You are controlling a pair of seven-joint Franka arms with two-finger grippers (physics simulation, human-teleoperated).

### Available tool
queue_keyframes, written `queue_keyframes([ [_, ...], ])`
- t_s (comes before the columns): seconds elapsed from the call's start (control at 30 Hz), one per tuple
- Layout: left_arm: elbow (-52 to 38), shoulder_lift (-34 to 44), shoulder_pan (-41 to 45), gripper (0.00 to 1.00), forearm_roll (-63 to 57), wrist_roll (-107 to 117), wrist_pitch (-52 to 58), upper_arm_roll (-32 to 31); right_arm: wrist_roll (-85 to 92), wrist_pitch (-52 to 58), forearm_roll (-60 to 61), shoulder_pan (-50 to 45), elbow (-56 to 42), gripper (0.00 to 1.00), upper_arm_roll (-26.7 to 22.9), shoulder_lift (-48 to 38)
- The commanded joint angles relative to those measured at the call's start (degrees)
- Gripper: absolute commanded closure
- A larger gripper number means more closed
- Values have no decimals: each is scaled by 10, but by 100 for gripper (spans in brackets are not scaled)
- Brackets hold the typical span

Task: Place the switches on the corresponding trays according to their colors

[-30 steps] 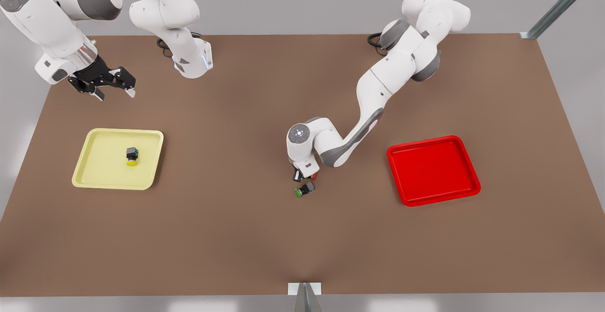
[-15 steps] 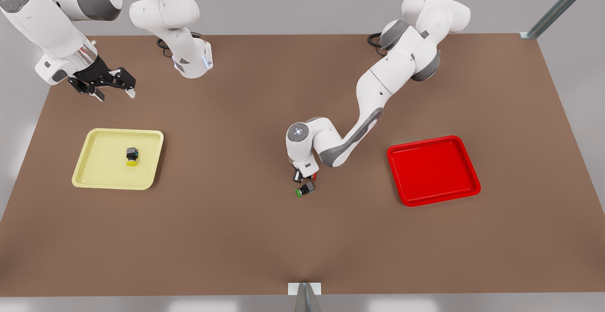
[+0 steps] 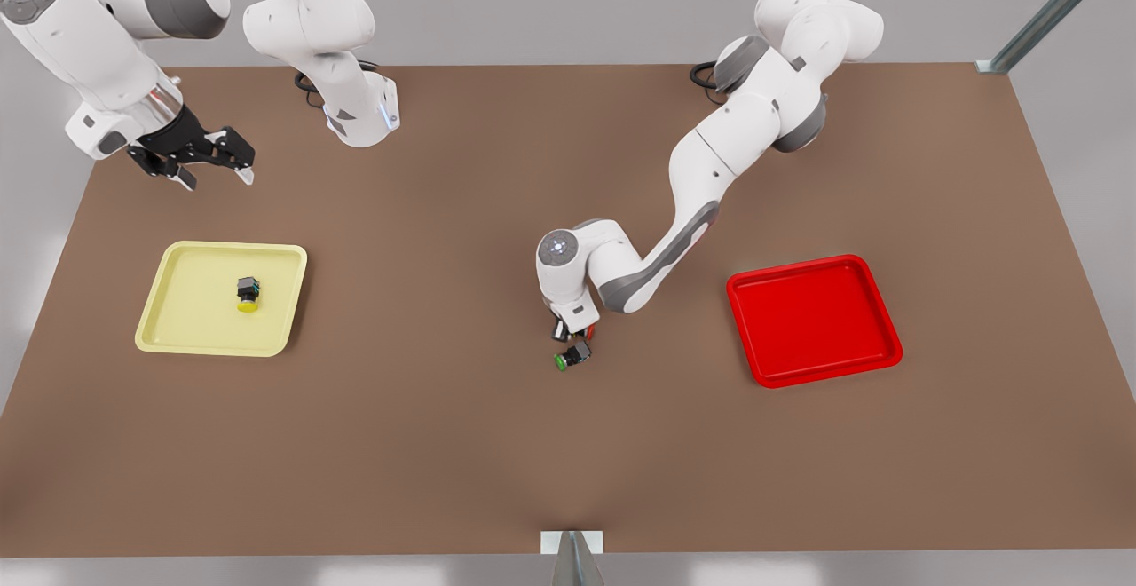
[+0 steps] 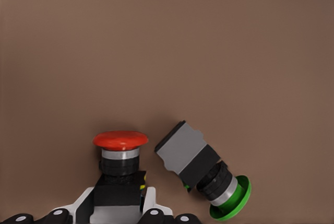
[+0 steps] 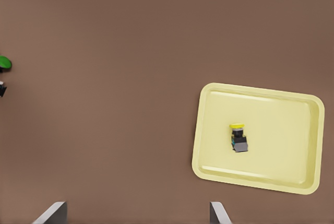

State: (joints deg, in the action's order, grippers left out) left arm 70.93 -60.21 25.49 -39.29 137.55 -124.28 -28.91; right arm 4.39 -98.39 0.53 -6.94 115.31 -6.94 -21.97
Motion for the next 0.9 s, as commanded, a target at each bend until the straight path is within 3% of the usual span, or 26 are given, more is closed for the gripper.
queue_keyframes([
  [0.0, 0, 0, 1, 44, 0, 0, 0, 0, 0, 0, 0, 1, -1, 0, 0, 0],
  [0.6, 13, 26, -1, 46, 8, -14, 11, 3, 6, -2, 0, 3, -2, 0, -3, 3],
  [0.73, 14, 23, -1, 45, 8, -11, 11, 3, 57, -2, 7, 5, -2, 0, -43, 2],
  [0.87, 24, 21, -1, 45, 8, -5, 9, 3, 72, 5, 12, 4, 1, 0, -45, 2],
])
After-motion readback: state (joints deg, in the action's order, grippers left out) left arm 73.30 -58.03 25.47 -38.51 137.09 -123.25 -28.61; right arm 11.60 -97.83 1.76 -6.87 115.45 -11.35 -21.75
